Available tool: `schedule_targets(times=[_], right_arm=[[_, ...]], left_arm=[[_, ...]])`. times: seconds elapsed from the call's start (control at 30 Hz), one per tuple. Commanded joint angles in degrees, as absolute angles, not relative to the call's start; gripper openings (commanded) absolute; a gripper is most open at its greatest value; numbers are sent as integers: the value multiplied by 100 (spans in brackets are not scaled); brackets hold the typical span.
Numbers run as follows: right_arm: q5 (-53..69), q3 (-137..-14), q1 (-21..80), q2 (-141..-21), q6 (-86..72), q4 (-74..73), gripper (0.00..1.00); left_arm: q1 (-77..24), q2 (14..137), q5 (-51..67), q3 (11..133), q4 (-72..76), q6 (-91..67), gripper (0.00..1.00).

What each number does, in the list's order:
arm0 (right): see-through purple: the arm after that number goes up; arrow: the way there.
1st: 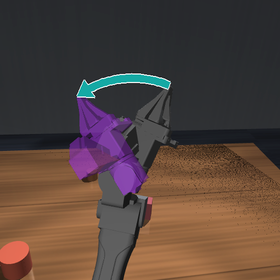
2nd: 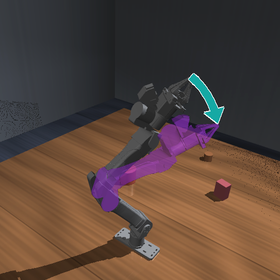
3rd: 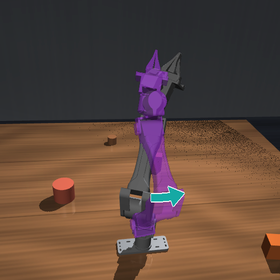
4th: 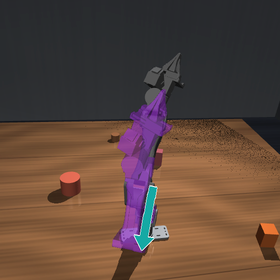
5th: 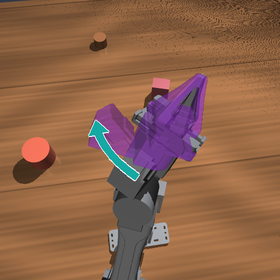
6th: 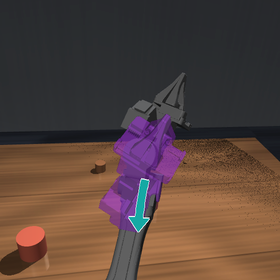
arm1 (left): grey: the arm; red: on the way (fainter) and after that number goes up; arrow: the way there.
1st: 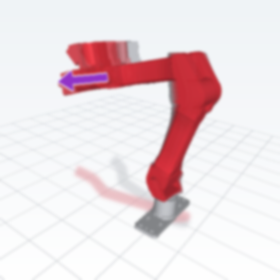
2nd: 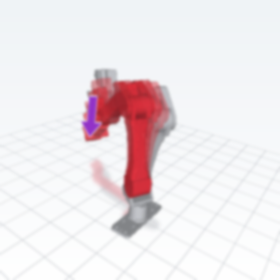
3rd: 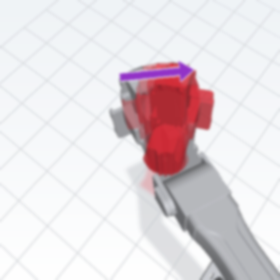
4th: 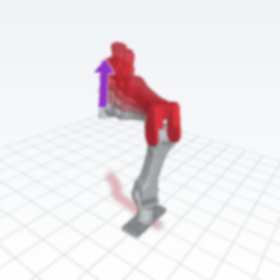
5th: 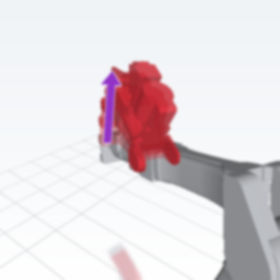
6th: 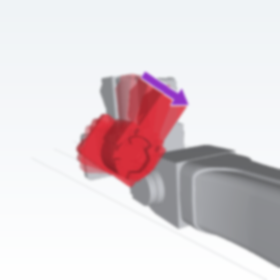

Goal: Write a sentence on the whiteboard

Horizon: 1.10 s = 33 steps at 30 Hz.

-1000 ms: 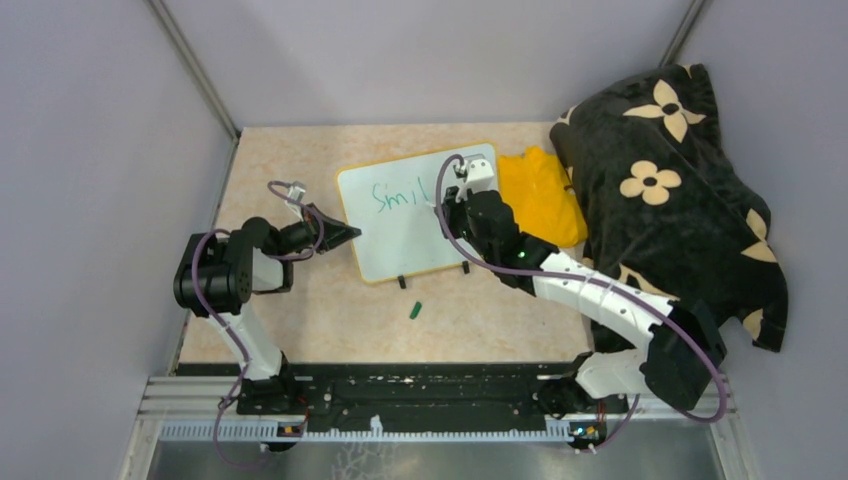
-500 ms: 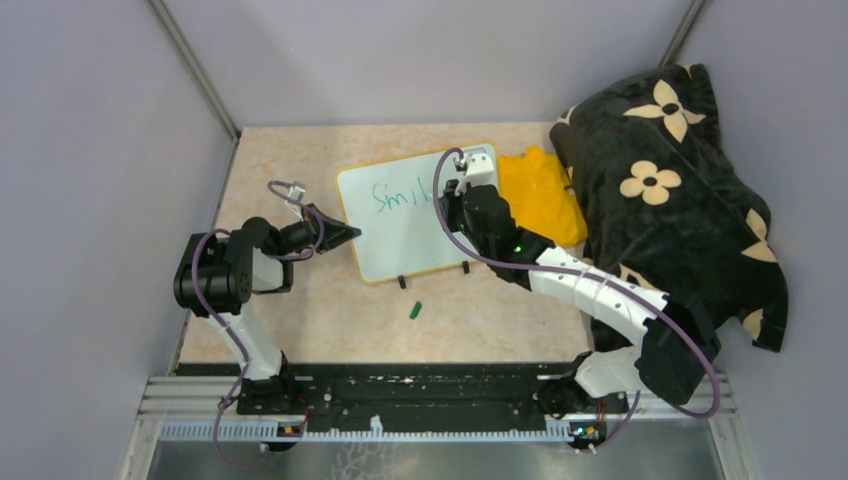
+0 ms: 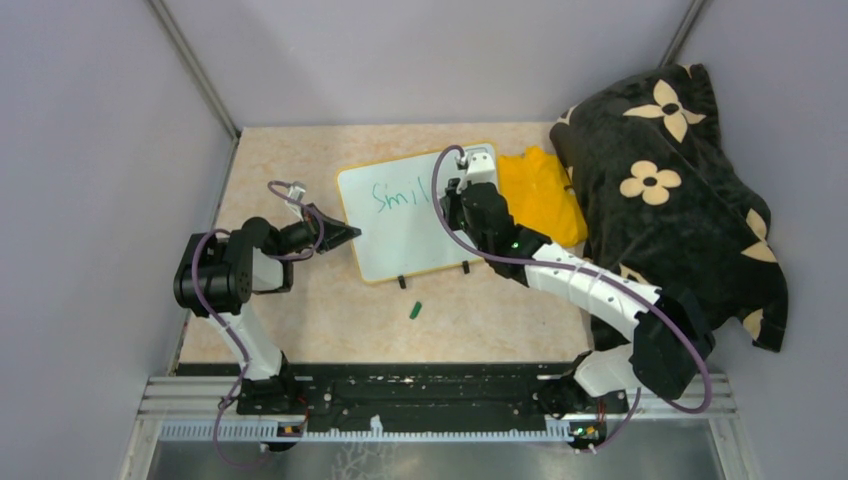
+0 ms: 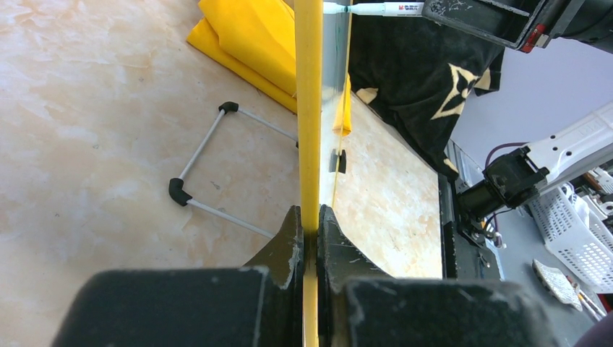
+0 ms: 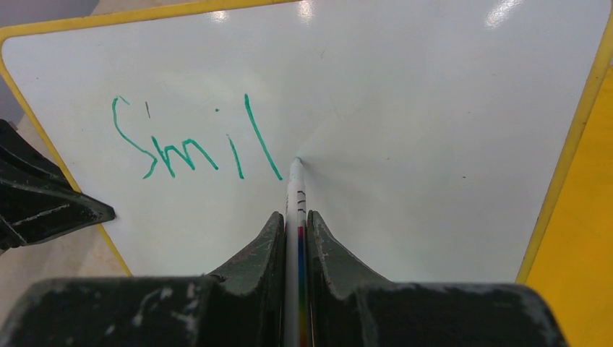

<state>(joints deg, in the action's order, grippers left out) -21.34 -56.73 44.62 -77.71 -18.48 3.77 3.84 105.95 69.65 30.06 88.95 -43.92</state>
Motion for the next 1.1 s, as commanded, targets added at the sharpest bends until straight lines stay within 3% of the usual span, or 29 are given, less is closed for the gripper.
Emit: schedule_targets(times=[0.0,1.07], right_arm=[[-2240,-5931,4314,-7773,-1933,624,0],[-1795,-6173,4219,-7981,-1926,530,0]], left_arm=[[360,10670,7040,3000,10267,-4158,0],[357,10705,7040,3050,10259,-4249,0]])
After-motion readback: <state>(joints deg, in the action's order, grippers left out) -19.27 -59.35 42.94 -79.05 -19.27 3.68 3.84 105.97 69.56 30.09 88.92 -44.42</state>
